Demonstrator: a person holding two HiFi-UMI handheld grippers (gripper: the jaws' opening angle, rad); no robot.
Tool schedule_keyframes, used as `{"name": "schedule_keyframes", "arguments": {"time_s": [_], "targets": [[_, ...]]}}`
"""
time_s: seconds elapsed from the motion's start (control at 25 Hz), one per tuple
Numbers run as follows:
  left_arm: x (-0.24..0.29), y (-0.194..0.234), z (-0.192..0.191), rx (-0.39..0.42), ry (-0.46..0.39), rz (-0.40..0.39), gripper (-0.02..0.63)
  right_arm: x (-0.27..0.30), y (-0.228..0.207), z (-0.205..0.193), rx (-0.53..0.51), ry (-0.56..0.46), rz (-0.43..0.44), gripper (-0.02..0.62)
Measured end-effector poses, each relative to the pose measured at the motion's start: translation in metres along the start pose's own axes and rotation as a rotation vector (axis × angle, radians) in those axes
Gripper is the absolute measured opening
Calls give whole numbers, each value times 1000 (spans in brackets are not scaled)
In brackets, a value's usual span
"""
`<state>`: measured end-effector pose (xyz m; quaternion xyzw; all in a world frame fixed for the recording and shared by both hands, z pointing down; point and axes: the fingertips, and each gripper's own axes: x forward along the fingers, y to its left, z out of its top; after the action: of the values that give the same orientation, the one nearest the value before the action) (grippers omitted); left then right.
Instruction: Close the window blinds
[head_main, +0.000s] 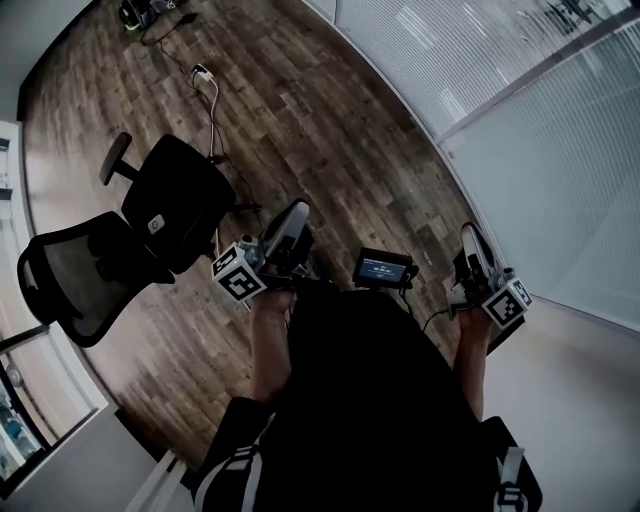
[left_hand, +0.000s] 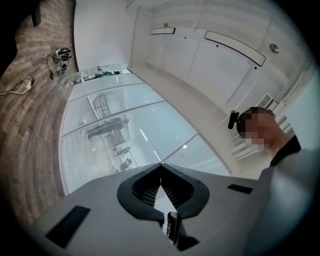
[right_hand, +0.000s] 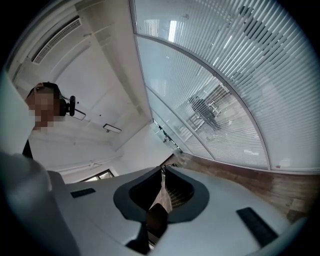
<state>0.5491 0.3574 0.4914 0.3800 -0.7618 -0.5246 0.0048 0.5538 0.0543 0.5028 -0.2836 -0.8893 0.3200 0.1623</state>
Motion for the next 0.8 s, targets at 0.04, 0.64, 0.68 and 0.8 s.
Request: {"name": "schedule_keyframes", "arguments": {"time_s": [0.04,0.64,0.68,0.8], "targets": [[-1,4,7,2,-1,0,6,7,0,0,-1,-2,-3,9],[26,69,69,12,29,32,6,93,-35,4,-9,-14,-81,9],[28,75,74,18,19,43,6,107,-42,5,0,-6,-66,11],[43,102,95,42,-11,85,6,159,-66,19,26,7,-11,11]]}}
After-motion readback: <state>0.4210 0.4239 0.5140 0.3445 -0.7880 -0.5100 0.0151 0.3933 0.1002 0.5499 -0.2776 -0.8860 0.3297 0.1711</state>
